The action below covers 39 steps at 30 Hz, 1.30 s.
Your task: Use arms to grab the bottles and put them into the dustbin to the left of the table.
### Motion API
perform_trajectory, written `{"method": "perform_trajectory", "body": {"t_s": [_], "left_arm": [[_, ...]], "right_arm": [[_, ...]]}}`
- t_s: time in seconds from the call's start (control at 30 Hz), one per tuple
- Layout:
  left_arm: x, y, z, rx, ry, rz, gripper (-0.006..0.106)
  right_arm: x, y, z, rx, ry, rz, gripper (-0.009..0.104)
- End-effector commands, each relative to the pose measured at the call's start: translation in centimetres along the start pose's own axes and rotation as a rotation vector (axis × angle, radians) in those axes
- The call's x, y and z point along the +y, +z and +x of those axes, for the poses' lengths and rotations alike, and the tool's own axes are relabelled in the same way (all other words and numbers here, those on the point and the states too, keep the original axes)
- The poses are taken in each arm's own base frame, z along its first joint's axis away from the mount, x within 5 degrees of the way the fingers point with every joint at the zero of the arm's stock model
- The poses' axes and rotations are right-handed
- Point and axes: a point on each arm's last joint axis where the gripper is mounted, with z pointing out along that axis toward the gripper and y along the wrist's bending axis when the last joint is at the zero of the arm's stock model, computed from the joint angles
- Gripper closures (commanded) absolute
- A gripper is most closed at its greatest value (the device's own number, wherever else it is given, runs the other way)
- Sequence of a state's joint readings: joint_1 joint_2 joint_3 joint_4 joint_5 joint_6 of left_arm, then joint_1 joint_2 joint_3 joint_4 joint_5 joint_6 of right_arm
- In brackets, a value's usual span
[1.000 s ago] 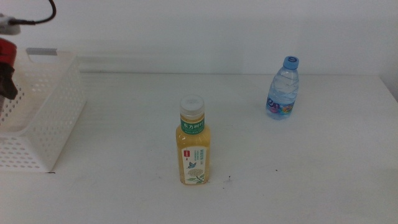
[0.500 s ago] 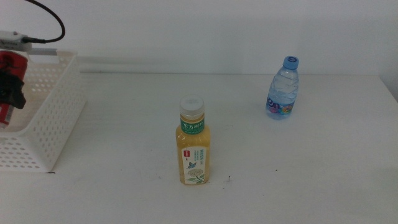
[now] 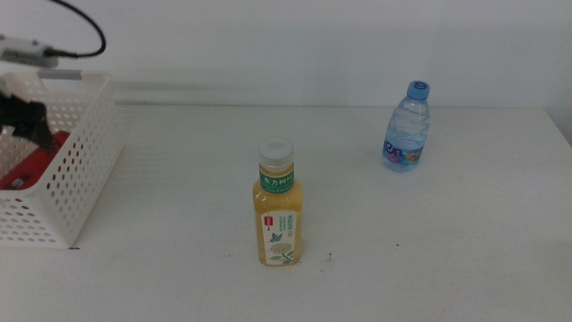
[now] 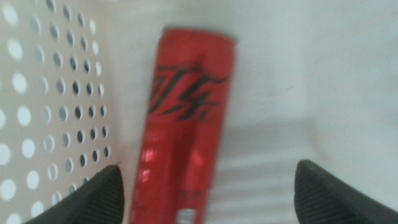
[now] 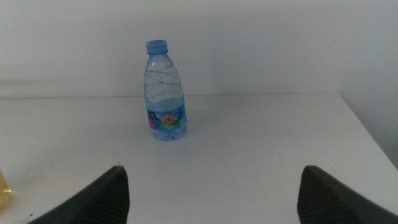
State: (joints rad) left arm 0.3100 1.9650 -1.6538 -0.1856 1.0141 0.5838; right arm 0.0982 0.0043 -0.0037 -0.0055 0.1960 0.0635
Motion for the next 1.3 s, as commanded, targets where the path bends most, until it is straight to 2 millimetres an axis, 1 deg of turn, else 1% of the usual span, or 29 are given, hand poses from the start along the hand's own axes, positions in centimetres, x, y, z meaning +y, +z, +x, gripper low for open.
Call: {"method": "perform_trajectory", "body": {"t_s": [0.0, 0.1, 0.2, 0.23, 0.37, 0.4, 0.47, 0.57, 0.67, 0.7, 0.77, 0.93, 1.0, 1.07, 1.17, 1.27], "left_arm": [[-1.2, -2.5, -0.8, -0.053, -0.005, -0.010, 0.007], [-2.9, -5.4, -1.2, -0.089, -0.015, -0.023, 0.007], [-5.6, -8.3, -0.8, -0.133, 0.003, -0.008, 0.007], [-6.8, -9.2, -0.5, -0.158, 0.017, 0.006, 0.007], [-11.6, -12.5, 1.8, -0.308, 0.086, 0.010, 0.007], [-12.5, -13.0, 2.4, -0.352, 0.101, 0.009, 0.007], [-14.8, -13.9, 4.3, -0.435, 0.137, 0.017, 0.007], [-17.7, -14.1, 7.2, -0.534, 0.175, 0.045, 0.007], [-20.0, -13.3, 10.5, -0.615, 0.170, 0.106, 0.007], [-20.6, -13.3, 11.5, -0.647, 0.174, 0.124, 0.007], [-21.7, -12.6, 13.9, -0.710, 0.164, 0.160, 0.007], [-23.1, -11.2, 19.0, -0.901, 0.154, 0.202, 0.007], [-23.4, -10.7, 21.1, -0.949, 0.175, 0.227, 0.007], [-23.5, -10.3, 22.7, -0.990, 0.196, 0.253, 0.007], [-23.6, -9.9, 24.3, -1.010, 0.221, 0.286, 0.007], [-23.7, -9.7, 25.1, -1.016, 0.234, 0.309, 0.007]], "right_arm": [[0.0, 0.0, 0.0, -0.014, -0.014, -0.001, 0.006], [0.0, 0.0, 0.0, -0.014, -0.014, -0.001, 0.006], [0.0, 0.0, 0.0, -0.014, -0.014, -0.001, 0.006], [0.0, 0.0, 0.0, -0.014, -0.014, -0.001, 0.006], [0.0, 0.0, 0.0, -0.014, -0.014, -0.001, 0.006], [0.0, 0.0, 0.0, -0.014, -0.014, -0.001, 0.006], [0.0, 0.0, 0.0, -0.014, -0.014, -0.001, 0.006], [0.0, 0.0, 0.0, -0.014, -0.014, -0.001, 0.006], [0.0, 0.0, 0.0, -0.014, -0.014, -0.001, 0.006], [0.0, 0.0, 0.0, -0.014, -0.014, -0.001, 0.006], [0.0, 0.0, 0.0, -0.014, -0.014, -0.001, 0.006], [0.0, 0.0, 0.0, -0.014, -0.014, -0.001, 0.006], [0.0, 0.0, 0.0, -0.014, -0.014, -0.001, 0.006], [0.0, 0.0, 0.0, -0.014, -0.014, -0.001, 0.006], [0.0, 0.0, 0.0, -0.014, -0.014, -0.001, 0.006], [0.0, 0.0, 0.0, -0.014, -0.014, -0.001, 0.006]]}}
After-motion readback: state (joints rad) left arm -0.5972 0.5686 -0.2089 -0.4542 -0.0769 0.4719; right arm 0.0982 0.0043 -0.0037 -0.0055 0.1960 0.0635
